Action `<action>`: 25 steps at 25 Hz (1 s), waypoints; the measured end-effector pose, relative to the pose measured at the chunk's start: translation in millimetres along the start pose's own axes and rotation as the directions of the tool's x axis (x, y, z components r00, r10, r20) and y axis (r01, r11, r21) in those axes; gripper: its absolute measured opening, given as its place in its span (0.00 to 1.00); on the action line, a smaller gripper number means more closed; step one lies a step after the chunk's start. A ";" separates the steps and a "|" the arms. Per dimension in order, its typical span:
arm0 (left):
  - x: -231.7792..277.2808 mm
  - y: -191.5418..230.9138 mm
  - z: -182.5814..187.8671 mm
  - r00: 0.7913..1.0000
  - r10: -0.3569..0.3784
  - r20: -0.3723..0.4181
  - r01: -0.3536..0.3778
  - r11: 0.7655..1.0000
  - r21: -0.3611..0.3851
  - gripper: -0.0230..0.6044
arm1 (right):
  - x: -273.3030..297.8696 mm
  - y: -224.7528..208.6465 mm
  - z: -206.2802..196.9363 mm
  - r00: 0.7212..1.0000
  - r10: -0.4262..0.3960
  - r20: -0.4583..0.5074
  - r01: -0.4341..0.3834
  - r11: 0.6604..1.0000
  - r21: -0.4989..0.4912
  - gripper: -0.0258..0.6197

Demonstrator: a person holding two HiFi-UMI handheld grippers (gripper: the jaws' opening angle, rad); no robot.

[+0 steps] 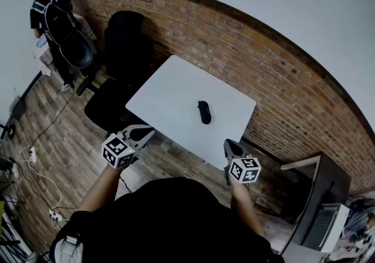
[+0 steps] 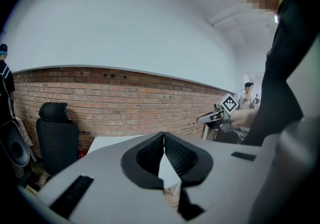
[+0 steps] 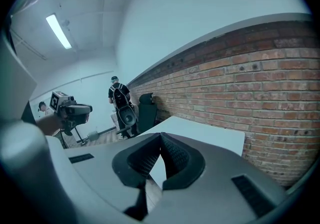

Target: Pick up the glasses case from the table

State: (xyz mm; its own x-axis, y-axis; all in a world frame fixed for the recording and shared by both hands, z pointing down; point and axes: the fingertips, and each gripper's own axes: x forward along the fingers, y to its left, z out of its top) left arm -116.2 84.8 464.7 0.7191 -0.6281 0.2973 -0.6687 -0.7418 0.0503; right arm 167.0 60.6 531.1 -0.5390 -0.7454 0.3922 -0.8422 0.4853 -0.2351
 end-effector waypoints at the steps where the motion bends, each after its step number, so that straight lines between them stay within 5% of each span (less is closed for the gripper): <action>1: 4.4 -0.3 2.5 1.000 0.001 0.002 -0.001 1.000 0.000 0.05 | 0.4 -5.1 0.9 1.000 0.000 0.001 0.000 1.000 0.001 0.07; 25: 96.8 -9.9 30.4 1.000 -0.021 -0.014 0.021 1.000 0.018 0.05 | 11.2 -95.9 5.2 1.000 0.003 0.004 -0.003 0.999 0.036 0.07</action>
State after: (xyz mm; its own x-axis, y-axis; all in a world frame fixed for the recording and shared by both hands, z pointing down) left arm -34.3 24.2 463.9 0.7301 -0.6093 0.3093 -0.6500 -0.7589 0.0394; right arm 241.6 3.4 553.4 -0.5413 -0.7458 0.3882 -0.8406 0.4707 -0.2679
